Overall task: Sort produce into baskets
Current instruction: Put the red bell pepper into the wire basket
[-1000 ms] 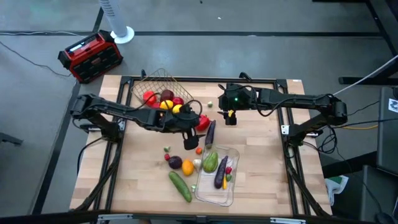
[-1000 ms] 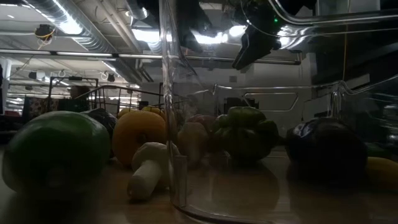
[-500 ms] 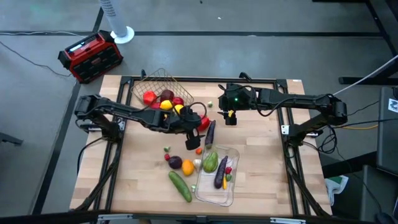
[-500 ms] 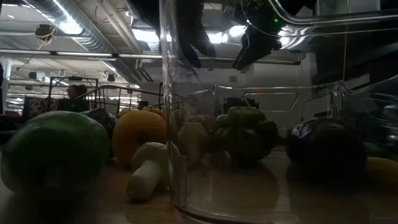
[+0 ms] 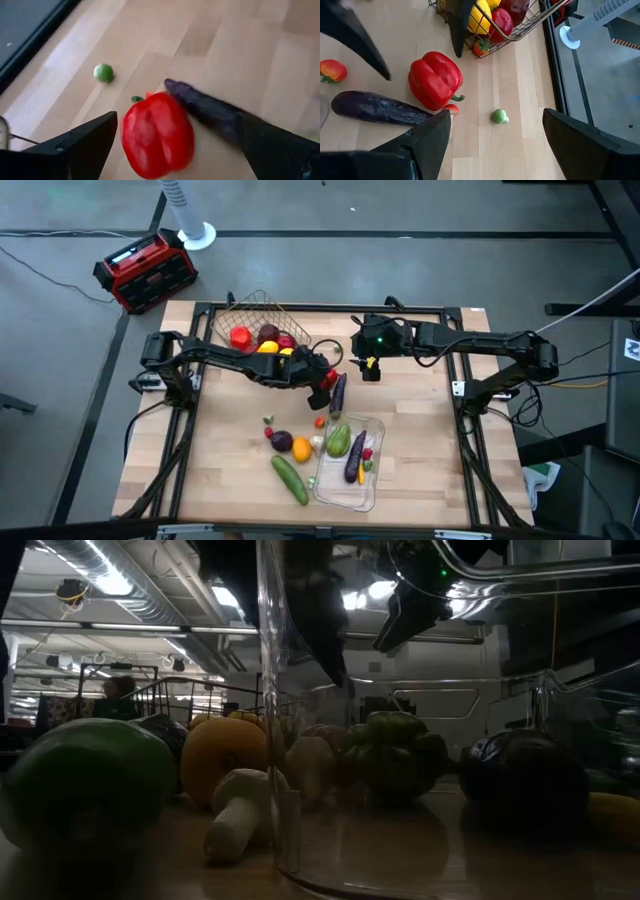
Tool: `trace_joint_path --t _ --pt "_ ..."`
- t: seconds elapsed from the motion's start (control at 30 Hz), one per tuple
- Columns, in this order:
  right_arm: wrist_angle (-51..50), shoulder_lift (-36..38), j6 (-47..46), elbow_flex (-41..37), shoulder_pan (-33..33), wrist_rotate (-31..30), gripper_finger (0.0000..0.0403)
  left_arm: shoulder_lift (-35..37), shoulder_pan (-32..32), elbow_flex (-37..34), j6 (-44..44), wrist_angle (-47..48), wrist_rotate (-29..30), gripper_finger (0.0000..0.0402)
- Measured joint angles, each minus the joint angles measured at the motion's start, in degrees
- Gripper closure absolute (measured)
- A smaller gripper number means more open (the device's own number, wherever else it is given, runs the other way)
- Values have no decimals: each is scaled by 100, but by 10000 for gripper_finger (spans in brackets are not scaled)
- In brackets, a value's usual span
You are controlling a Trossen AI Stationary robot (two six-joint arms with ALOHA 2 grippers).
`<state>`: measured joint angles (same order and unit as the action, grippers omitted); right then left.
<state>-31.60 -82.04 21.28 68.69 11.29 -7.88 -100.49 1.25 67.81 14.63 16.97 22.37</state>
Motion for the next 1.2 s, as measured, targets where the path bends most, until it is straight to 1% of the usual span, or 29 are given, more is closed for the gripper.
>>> trace_joint_path --t 0.27,0.43,0.77,1.2 --pt "1 0 0 0 0 0 91 -400 308 0 176 -8 105 7" --pt "1 0 0 0 0 0 91 -439 408 0 192 -14 107 7" --pt "2 0 0 0 0 0 91 -559 400 3 184 -11 -19 7" --pt "-1 0 0 0 0 0 91 -606 400 9 -40 36 -37 7"
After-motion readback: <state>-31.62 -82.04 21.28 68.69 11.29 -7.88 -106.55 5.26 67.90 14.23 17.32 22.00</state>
